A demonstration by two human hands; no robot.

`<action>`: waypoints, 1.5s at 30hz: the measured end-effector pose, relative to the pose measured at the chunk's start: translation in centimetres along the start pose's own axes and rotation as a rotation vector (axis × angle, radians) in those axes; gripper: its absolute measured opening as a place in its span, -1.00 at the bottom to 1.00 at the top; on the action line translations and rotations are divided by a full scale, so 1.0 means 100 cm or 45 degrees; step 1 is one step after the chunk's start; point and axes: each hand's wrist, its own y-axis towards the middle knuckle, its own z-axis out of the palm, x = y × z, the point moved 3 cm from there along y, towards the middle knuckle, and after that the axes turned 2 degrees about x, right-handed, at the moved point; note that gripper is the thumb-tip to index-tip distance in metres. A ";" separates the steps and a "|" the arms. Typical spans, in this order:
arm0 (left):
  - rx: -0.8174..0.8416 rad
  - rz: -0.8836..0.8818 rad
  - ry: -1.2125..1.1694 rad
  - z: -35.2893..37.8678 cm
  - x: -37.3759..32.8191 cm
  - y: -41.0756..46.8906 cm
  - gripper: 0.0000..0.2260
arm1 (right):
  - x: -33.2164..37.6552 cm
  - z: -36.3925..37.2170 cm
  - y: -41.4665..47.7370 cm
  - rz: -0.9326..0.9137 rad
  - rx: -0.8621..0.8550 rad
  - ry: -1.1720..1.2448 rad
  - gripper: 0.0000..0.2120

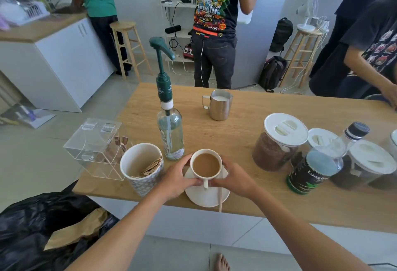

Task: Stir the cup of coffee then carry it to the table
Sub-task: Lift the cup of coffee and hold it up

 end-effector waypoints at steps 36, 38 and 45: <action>0.176 0.347 -0.057 -0.130 -0.169 -0.026 -0.42 | 0.179 -0.043 0.018 -0.446 -0.068 -0.003 -0.21; 0.200 0.351 -0.039 -0.134 -0.173 -0.026 -0.44 | 0.181 -0.043 0.020 -0.446 -0.078 -0.005 -0.16; 0.246 0.358 -0.035 -0.145 -0.181 -0.023 -0.42 | 0.193 -0.041 0.021 -0.490 -0.129 -0.040 -0.24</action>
